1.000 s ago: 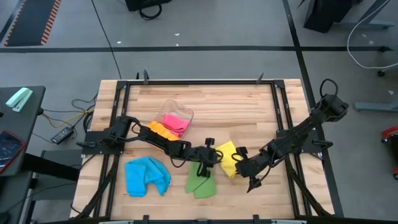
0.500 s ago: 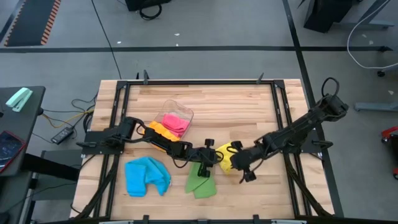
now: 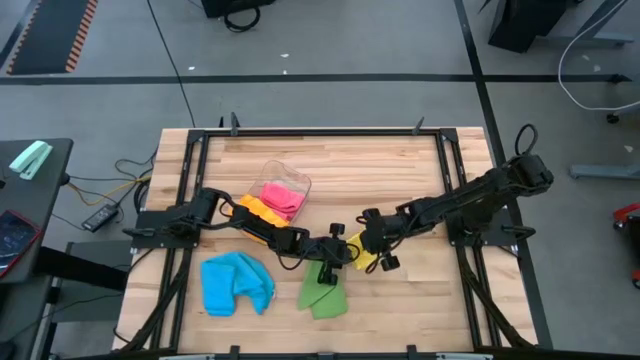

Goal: Fold microfiber towels
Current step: Fold the yellow microfiber towel

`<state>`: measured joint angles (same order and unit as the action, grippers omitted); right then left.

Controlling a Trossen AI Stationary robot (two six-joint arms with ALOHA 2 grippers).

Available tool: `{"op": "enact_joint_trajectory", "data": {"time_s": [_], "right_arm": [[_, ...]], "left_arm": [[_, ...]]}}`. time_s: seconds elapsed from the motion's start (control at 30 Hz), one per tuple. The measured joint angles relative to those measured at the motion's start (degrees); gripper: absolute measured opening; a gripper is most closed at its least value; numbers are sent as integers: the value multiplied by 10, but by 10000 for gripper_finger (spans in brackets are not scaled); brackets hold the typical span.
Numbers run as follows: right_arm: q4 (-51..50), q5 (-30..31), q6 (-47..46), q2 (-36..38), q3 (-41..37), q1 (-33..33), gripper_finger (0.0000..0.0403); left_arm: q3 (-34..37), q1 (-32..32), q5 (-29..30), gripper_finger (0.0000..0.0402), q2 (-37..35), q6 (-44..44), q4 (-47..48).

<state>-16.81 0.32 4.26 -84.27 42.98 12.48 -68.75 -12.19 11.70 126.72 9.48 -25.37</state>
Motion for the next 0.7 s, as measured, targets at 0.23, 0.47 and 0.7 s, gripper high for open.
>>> {"op": "enact_joint_trajectory", "data": {"time_s": [0.23,0.47,0.7], "right_arm": [[19,3,24,0,-9,-24,24],[83,3,34,-4,-51,-27,61],[113,4,34,-10,-68,-31,86]], "left_arm": [[0,0,0,71,0,-2,2],[0,0,0,69,0,-2,3],[0,0,0,74,0,-2,3]]}}
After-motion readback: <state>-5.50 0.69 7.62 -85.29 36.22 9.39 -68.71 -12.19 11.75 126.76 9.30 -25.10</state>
